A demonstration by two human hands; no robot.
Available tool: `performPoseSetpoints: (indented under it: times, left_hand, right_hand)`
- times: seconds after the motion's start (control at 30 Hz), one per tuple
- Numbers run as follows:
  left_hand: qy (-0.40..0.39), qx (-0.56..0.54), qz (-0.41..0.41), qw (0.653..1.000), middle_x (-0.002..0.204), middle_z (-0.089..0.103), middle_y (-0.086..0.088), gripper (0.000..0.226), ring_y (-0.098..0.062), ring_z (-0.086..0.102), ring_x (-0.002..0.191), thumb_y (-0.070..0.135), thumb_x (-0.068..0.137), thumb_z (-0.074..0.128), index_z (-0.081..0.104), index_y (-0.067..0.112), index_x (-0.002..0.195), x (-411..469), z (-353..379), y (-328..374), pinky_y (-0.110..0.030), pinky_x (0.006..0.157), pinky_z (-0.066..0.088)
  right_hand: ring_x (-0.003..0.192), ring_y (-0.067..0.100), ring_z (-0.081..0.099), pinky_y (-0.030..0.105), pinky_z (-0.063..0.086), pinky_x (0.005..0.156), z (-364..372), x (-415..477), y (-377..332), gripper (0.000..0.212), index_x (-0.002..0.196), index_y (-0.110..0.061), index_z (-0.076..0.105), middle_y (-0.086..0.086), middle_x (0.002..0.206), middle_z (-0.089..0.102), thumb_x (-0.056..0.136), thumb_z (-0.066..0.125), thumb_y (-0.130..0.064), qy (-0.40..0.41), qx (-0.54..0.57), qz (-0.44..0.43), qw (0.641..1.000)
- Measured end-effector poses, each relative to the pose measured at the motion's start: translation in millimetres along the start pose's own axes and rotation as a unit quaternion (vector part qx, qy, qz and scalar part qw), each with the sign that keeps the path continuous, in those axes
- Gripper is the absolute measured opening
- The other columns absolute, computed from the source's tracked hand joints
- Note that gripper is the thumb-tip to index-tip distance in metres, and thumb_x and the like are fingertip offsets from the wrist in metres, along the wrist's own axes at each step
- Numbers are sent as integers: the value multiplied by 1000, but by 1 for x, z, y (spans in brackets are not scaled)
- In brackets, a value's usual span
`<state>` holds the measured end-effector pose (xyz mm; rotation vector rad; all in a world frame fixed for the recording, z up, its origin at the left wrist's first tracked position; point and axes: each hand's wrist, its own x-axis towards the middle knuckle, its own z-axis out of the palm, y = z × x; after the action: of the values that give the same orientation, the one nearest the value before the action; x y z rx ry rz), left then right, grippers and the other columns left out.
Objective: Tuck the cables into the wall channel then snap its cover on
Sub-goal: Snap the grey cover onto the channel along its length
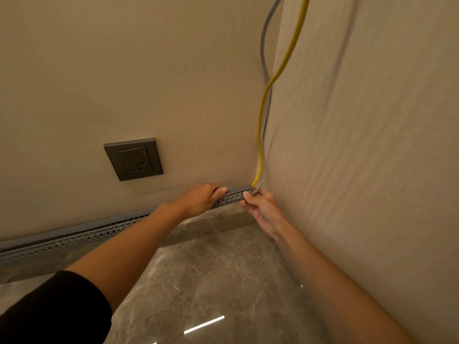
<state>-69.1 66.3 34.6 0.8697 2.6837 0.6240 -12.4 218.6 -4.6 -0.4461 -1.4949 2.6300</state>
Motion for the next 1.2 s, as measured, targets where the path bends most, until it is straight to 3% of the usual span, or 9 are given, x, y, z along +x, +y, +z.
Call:
performPoseSetpoints:
  times: [0.07, 0.2, 0.3, 0.37, 0.43, 0.53, 0.77, 0.9, 1.2]
  left_hand:
    - [-5, -34, -7, 999, 76, 50, -6, 32, -20, 46, 74, 33, 99, 39, 57, 9, 85, 3, -1, -1, -30, 59, 30]
    - [-26, -61, -12, 998, 75, 51, -1, 34, -14, 46, 70, 34, 96, 45, 61, 4, 95, 7, -7, -1, -25, 56, 35]
    - [-35, -2, -9, 999, 68, 49, -8, 34, -19, 44, 61, 29, 100, 38, 49, 9, 74, 9, -6, 4, -29, 56, 30]
    - [-34, 42, -3, 999, 86, 60, -24, 31, -33, 56, 80, 21, 102, 33, 55, 9, 83, 9, -3, 8, -34, 66, 36]
    - [-13, 64, 8, 998, 102, 64, -25, 30, -35, 58, 92, 14, 102, 31, 60, 5, 102, 7, 1, 10, -35, 71, 38]
    - [1, 89, 28, 996, 102, 66, -21, 28, -31, 58, 88, 10, 101, 31, 59, 7, 108, 8, 3, 6, -30, 68, 34]
    - [13, 77, 30, 996, 101, 63, -24, 29, -34, 57, 90, 16, 102, 32, 57, 3, 102, 4, 7, 0, -41, 76, 42]
    - [22, 55, 27, 998, 98, 63, -21, 39, -27, 51, 80, 32, 101, 33, 58, 2, 98, 0, 8, -5, -30, 66, 32]
    - [-9, 113, -30, 993, 115, 57, -22, 24, -38, 54, 101, 18, 100, 34, 50, 1, 107, 2, 13, 14, -40, 76, 42]
  right_hand:
    - [72, 11, 53, 11, 54, 51, -1, -1, 0, 18, 88, -3, 56, 6, 83, 56, 92, 45, 10, -7, 1, 7, 1000]
    - [71, 10, 52, 11, 54, 51, -2, -3, 1, 22, 92, -6, 57, 5, 83, 57, 93, 43, 11, -13, -2, 9, 1000]
    - [64, 8, 48, 10, 51, 49, -1, -4, 1, 23, 91, -8, 57, 2, 77, 54, 93, 43, 10, -11, -19, 8, 1000]
    - [58, 6, 50, 9, 51, 49, -1, -3, 1, 24, 89, -9, 57, 2, 74, 53, 93, 43, 10, -5, -25, 6, 1000]
    - [50, 2, 54, 10, 51, 48, -1, -3, 1, 24, 87, -9, 57, 1, 73, 53, 93, 44, 10, -3, -29, 5, 1000]
    - [44, 0, 56, 11, 51, 48, 0, -2, 0, 23, 84, -8, 56, 2, 71, 52, 93, 44, 10, 0, -37, 3, 999]
    - [53, 7, 50, 12, 50, 48, 6, -2, 3, 22, 79, -10, 55, 2, 70, 51, 93, 47, 6, 32, -63, -10, 997]
    - [58, 9, 46, 12, 48, 47, 8, -4, 3, 22, 81, -10, 56, 2, 71, 51, 94, 46, 4, 40, -94, -14, 995]
    - [54, 10, 41, 16, 38, 46, 15, -2, 8, 23, 76, -10, 53, 2, 67, 47, 93, 48, 5, 90, -110, -16, 990]
